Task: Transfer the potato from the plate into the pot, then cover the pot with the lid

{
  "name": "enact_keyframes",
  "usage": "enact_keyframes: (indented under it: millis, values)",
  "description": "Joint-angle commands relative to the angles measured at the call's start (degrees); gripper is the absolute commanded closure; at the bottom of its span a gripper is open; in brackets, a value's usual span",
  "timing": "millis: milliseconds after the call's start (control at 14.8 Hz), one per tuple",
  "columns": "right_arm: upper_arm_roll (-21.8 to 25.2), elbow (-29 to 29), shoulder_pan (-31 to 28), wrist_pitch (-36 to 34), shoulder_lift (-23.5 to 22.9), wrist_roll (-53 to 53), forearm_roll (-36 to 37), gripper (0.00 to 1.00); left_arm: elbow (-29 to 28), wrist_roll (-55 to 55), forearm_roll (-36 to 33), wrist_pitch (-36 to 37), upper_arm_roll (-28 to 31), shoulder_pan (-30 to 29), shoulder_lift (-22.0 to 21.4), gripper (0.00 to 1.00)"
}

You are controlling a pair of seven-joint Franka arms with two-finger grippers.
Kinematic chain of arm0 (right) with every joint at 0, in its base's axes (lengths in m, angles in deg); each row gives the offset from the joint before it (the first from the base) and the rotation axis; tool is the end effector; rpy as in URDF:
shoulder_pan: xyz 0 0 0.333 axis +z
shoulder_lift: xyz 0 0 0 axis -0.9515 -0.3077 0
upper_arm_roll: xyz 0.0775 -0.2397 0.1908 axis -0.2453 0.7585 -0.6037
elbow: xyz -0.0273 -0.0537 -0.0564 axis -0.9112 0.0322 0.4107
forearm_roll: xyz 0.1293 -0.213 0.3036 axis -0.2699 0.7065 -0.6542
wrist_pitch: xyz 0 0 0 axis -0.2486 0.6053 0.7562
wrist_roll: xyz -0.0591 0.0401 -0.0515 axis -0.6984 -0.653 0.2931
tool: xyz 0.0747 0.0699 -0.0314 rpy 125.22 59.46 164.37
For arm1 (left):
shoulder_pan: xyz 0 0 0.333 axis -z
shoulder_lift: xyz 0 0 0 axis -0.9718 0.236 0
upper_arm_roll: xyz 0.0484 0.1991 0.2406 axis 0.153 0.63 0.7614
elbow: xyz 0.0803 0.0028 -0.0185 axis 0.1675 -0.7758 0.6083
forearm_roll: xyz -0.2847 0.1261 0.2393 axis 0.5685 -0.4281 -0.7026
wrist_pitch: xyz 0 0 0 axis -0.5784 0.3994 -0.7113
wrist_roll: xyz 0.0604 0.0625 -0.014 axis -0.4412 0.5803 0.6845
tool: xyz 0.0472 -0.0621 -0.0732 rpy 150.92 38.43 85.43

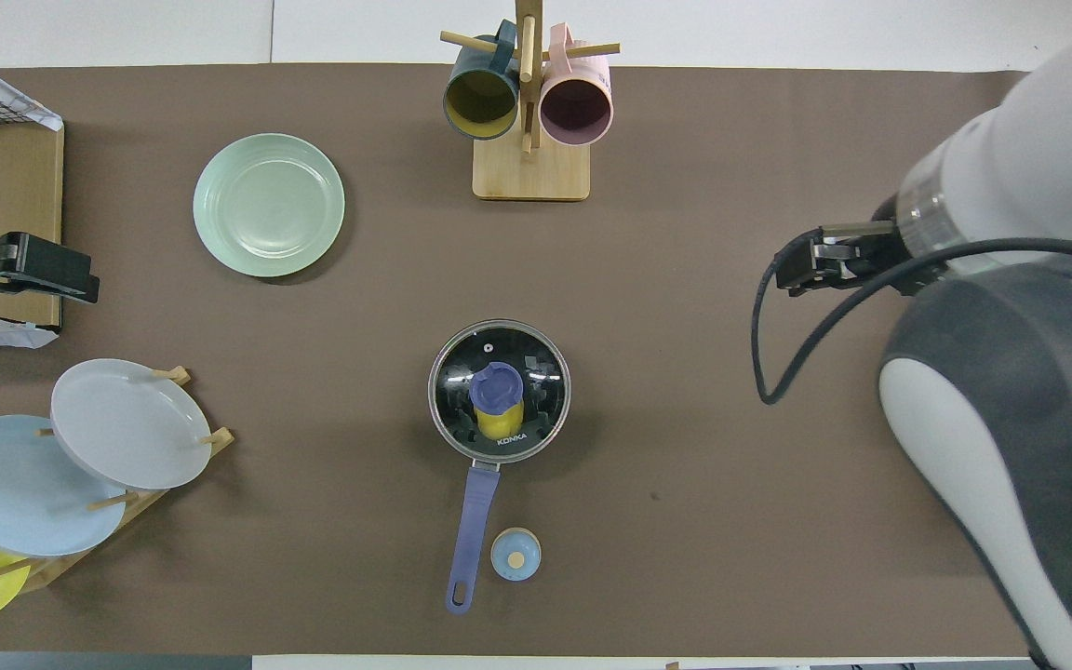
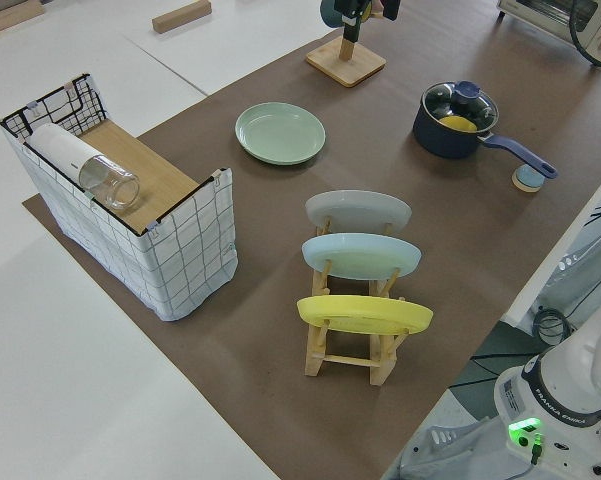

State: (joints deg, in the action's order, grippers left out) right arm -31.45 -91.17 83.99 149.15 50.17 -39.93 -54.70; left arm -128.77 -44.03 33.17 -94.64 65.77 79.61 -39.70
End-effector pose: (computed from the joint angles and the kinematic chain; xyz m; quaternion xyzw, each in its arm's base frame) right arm 0.5512 0.1176 0.6198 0.9996 -0.0095 -0.0197 0.0175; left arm 0.5419 -0.0694 0.6512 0.9987 -0.0474 -0.0187 0.0012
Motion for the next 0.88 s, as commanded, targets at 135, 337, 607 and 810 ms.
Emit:
enact_keyframes:
  millis: [135,337,607,810]
  values:
    - [0.7,-5.49,-6.55,-1.58,4.62,10.92,-0.17,0.0,-1.41,-0.09,0.45,0.32,0.47,0.16,-1.24,0.0]
    - [3.17,-7.43,-6.11,-1.14,5.68,12.6,-0.17,0.0,-1.41,-0.09,0.45,0.32,0.47,0.16,-1.24,0.0]
    - [3.08,-10.43,-6.72,1.33,7.97,12.78,1.06,0.0,-1.41,-0.09,0.45,0.32,0.47,0.16,-1.24,0.0]
    - [0.19,-6.32,-8.03,0.27,4.73,12.78,4.04,0.0,-1.41,-0.09,0.45,0.32,0.47,0.16,-1.24,0.0]
